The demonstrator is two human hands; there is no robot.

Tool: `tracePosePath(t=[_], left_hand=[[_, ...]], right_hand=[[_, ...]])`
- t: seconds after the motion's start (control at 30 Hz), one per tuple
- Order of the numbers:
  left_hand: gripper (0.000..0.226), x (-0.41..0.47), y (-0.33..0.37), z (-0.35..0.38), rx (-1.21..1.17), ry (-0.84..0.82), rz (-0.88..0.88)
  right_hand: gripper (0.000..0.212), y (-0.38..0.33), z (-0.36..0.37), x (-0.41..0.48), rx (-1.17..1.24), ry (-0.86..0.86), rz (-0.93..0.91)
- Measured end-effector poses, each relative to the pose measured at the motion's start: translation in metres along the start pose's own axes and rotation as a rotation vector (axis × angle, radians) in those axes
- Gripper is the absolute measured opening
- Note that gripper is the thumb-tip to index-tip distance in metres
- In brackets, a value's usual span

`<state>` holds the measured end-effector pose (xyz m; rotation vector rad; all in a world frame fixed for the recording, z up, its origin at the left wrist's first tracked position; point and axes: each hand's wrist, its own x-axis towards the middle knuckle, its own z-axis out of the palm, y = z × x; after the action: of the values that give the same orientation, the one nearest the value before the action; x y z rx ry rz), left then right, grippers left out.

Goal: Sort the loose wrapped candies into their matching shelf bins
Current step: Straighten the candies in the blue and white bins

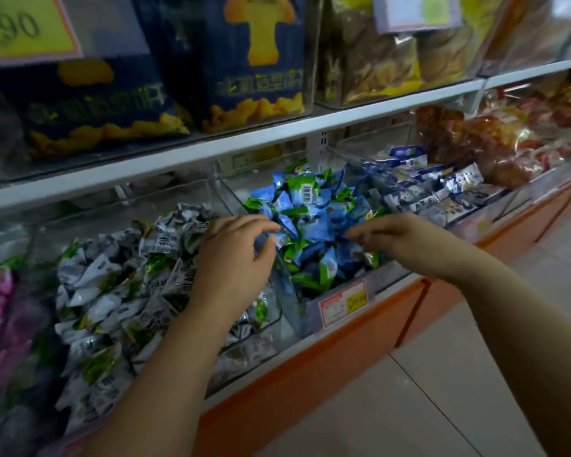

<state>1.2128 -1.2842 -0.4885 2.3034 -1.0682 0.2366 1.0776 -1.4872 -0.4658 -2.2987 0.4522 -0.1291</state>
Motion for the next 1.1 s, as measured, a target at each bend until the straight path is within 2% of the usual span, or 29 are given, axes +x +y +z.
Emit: tracePosePath(t=[0.1, 0.17, 0.3, 0.37, 0.47, 0.57, 0.67, 0.73, 0.8, 0.9, 1.1], left_hand=[[0.023, 0.006, 0.023, -0.005, -0.042, 0.001, 0.070], [0.022, 0.019, 0.045, -0.003, -0.099, -0.063, 0.117], [0.024, 0.058, 0.087, 0.022, -0.114, -0.354, 0.196], [0.026, 0.079, 0.101, 0.041, -0.064, -0.467, 0.234], [0.029, 0.108, 0.115, 0.066, -0.036, -0.563, 0.253], [0.032, 0.128, 0.121, 0.086, -0.043, -0.680, 0.245], [0.043, 0.137, 0.117, 0.107, 0.139, -0.798, 0.318], [0.051, 0.138, 0.110, 0.117, 0.380, -0.809, 0.401], [0.047, 0.138, 0.106, 0.119, 0.516, -0.787, 0.478], [0.034, 0.141, 0.097, 0.108, 0.558, -0.746, 0.556], [0.039, 0.139, 0.065, 0.071, 0.691, -0.766, 0.518]], right_hand=[[0.023, 0.024, -0.015, -0.017, 0.081, 0.391, 0.003], [0.028, 0.039, -0.021, -0.025, 0.012, 0.493, 0.067], [0.037, 0.057, -0.024, -0.030, -0.069, 0.336, 0.115], [0.038, 0.061, -0.025, -0.030, -0.054, 0.319, 0.101], [0.037, 0.069, -0.030, -0.027, 0.059, 0.339, 0.085], [0.036, 0.077, -0.032, -0.025, 0.072, 0.354, 0.086], [0.036, 0.082, -0.030, -0.022, 0.067, 0.290, 0.103], [0.035, 0.081, -0.030, -0.022, 0.070, 0.263, 0.126], [0.035, 0.080, -0.031, -0.021, 0.069, 0.255, 0.129], [0.036, 0.078, -0.032, -0.020, 0.052, 0.245, 0.142], [0.037, 0.078, -0.033, -0.022, 0.088, 0.227, 0.131]])
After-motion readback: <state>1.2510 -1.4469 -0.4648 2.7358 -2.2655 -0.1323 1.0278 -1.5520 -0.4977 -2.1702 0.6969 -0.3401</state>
